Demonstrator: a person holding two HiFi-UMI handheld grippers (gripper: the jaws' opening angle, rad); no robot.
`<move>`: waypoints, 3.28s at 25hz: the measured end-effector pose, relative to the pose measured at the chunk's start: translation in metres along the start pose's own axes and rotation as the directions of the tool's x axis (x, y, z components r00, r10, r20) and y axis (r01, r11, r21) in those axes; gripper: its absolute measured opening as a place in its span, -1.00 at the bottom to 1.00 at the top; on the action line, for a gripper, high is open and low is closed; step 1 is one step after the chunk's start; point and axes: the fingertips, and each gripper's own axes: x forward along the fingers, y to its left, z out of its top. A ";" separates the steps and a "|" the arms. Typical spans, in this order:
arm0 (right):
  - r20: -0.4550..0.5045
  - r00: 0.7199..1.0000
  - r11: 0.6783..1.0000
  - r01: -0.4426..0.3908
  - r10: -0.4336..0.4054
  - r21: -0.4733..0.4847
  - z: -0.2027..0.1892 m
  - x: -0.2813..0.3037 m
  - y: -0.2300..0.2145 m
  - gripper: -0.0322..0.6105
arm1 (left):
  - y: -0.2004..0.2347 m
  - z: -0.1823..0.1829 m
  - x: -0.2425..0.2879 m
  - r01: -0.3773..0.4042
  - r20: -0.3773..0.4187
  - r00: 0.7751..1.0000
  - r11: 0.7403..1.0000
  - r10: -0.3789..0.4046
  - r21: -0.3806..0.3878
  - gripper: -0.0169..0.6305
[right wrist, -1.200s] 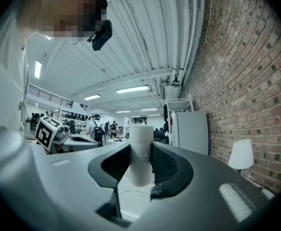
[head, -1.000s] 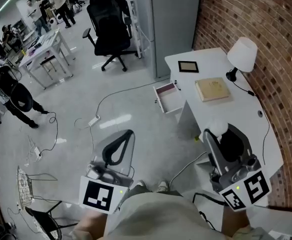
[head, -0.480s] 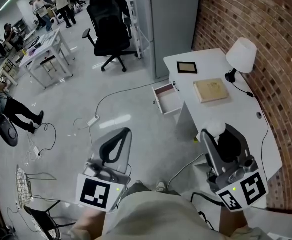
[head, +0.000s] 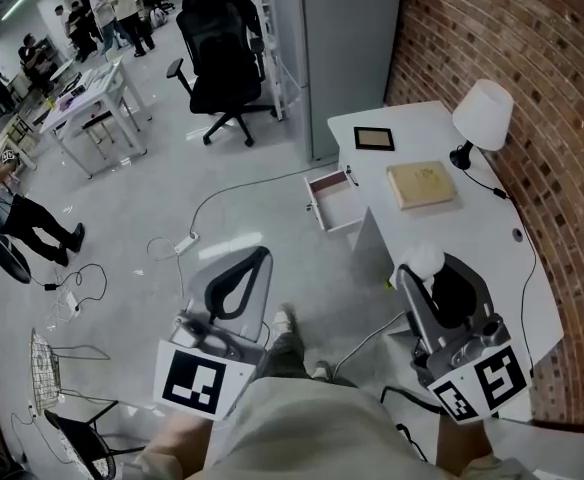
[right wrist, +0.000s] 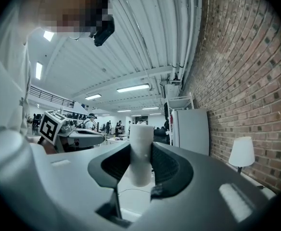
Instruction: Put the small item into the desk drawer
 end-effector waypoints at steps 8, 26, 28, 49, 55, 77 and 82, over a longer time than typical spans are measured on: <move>-0.028 1.000 1.000 -0.002 0.002 0.000 -0.016 0.028 -0.007 -0.49 | 0.020 -0.012 0.017 0.000 -0.001 1.000 1.000 0.000 -0.008 -0.94; -0.149 0.984 0.995 0.097 -0.093 0.016 -0.049 0.204 -0.078 -0.49 | 0.150 -0.047 0.158 0.093 -0.053 0.994 0.995 -0.095 -0.037 -0.94; -0.160 0.981 0.994 0.109 -0.105 0.017 -0.048 0.232 -0.087 -0.49 | 0.173 -0.049 0.179 0.104 -0.060 0.993 0.994 -0.106 -0.034 -0.94; -0.334 0.910 0.959 0.277 -0.244 0.055 -0.110 0.405 -0.160 -0.49 | 0.299 -0.112 0.314 0.217 -0.130 0.965 0.971 -0.229 -0.104 -0.94; -0.375 0.902 0.959 0.266 -0.213 0.097 -0.139 0.417 -0.186 -0.49 | 0.301 -0.133 0.343 0.196 -0.157 0.967 0.980 -0.200 -0.042 -0.94; -0.661 0.745 0.942 0.281 -0.092 0.186 -0.374 0.486 -0.268 -0.49 | 0.289 -0.304 0.468 0.149 -0.403 0.888 0.967 -0.223 -0.205 -0.94; -0.708 0.701 0.930 0.308 -0.080 0.199 -0.434 0.492 -0.280 -0.49 | 0.286 -0.357 0.484 0.128 -0.453 0.862 0.963 -0.227 -0.238 -0.94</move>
